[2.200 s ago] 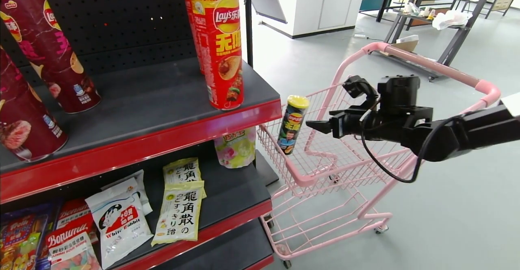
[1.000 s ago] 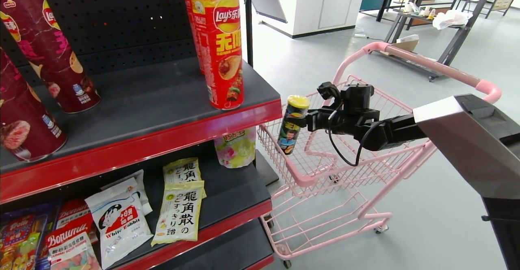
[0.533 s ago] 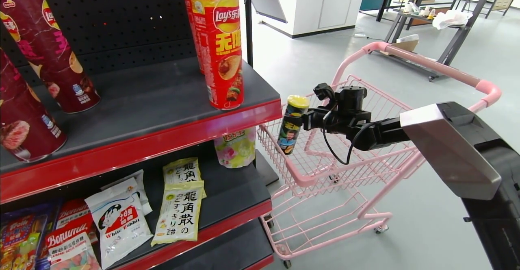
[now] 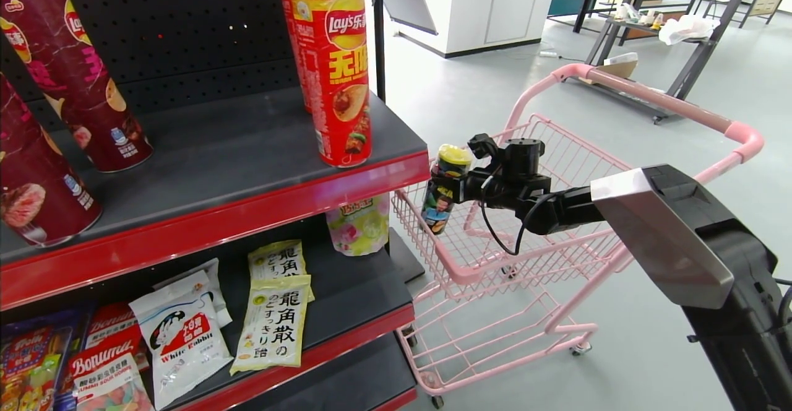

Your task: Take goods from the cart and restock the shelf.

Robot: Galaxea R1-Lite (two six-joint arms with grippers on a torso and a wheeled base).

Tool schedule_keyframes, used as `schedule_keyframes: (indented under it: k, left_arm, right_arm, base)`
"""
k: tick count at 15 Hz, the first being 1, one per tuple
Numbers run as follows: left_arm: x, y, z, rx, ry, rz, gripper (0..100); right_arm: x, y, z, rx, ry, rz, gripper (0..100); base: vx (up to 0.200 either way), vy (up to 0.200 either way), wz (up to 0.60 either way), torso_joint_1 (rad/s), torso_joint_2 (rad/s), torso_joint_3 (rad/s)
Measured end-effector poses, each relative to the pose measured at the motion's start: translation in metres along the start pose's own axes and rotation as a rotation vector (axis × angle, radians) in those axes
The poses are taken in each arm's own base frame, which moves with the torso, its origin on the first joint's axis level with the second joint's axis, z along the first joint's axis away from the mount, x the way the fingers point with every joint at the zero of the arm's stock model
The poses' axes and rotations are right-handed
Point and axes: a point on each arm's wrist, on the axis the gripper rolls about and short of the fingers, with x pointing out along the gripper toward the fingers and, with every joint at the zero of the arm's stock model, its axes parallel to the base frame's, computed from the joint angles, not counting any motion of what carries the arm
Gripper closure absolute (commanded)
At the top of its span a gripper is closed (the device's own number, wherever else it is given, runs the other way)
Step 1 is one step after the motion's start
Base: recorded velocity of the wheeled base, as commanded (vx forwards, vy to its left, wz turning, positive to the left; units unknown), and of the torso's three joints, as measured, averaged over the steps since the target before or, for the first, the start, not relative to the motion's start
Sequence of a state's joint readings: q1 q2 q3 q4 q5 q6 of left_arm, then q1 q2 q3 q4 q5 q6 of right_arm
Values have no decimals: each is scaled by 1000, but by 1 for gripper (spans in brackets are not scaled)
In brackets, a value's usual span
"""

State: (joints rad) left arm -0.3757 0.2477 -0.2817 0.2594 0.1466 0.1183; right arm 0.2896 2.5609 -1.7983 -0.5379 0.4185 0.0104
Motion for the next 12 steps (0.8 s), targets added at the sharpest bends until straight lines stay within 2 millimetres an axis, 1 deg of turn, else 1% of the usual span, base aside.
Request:
schedule_keyframes:
  k: [2, 4, 6, 9, 11, 12]
  left_arm:
    - [0, 0, 0, 0, -2, 0, 0]
    - [0, 0, 1, -1, -6, -5, 0]
    - [-1, 1, 4, -2, -10, 6, 0]
    - [0, 1, 7, 5, -4, 9, 0]
    - [3, 1, 11, 8, 9, 0, 0]
    - [4, 1, 13, 7, 7, -1, 0]
  right_arm:
    - [-2, 3, 4, -2, -2, -9, 100]
    - [-12, 10, 12, -5, 7, -18, 100]
    - [-39, 19, 26, -28, 34, -39, 100]
    - [-109, 32, 64, -96, 20, -127, 100]
    - [-162, 43, 90, -125, -20, -247, 100]
    - [-189, 50, 100, -134, -39, -296, 100]
  base:
    - [0, 0, 0, 0, 0, 0]
    - [0, 0, 0, 0, 0, 0]
    - [0, 0, 0, 0, 0, 0]
    - [0, 0, 0, 0, 0, 0]
    - [0, 0, 0, 0, 0, 0]
    - [0, 0, 0, 0, 0, 0]
